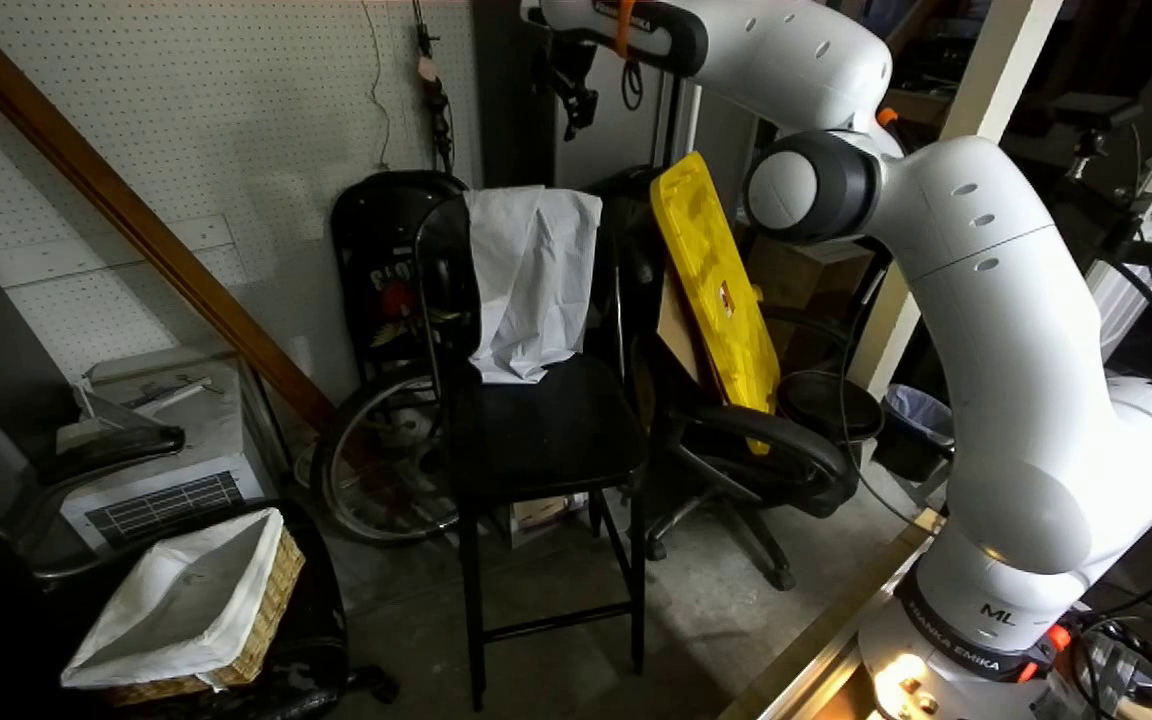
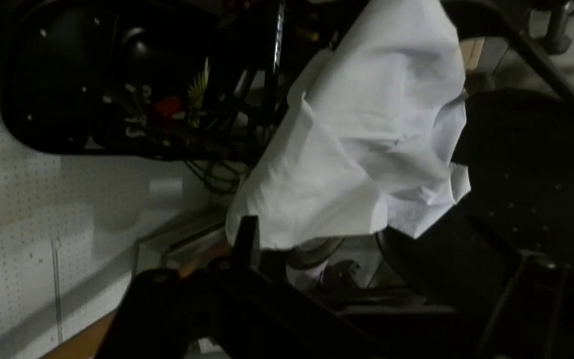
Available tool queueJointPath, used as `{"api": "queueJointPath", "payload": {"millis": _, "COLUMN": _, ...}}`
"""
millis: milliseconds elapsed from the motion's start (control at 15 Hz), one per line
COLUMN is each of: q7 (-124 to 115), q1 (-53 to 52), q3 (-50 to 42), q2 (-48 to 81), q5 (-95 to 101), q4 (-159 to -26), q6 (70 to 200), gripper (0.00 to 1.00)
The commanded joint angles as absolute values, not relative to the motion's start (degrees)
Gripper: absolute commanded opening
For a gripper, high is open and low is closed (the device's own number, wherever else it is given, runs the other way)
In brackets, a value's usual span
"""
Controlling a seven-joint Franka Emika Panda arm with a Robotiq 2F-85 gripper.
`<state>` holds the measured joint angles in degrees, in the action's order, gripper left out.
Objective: Pick up the light blue cloth on the seat and then put it on the backrest of the chair
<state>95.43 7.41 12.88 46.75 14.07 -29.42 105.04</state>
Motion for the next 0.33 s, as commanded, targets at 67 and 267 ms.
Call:
{"api": "queueJointPath", "payload": {"millis": 67, "q7": 96.7, "q1": 7.7, "q3": 15.8, "q2": 45.9, "q5": 10.9, "q4": -29.4, "q6": 103.3, "gripper": 1.0}}
{"api": "queueJointPath", "payload": {"millis": 267, "q7": 96.8, "q1": 7.6, "q3": 16.1, "q2": 45.7, "q5": 10.7, "q4": -29.4, "q6": 103.1, "gripper": 1.0}}
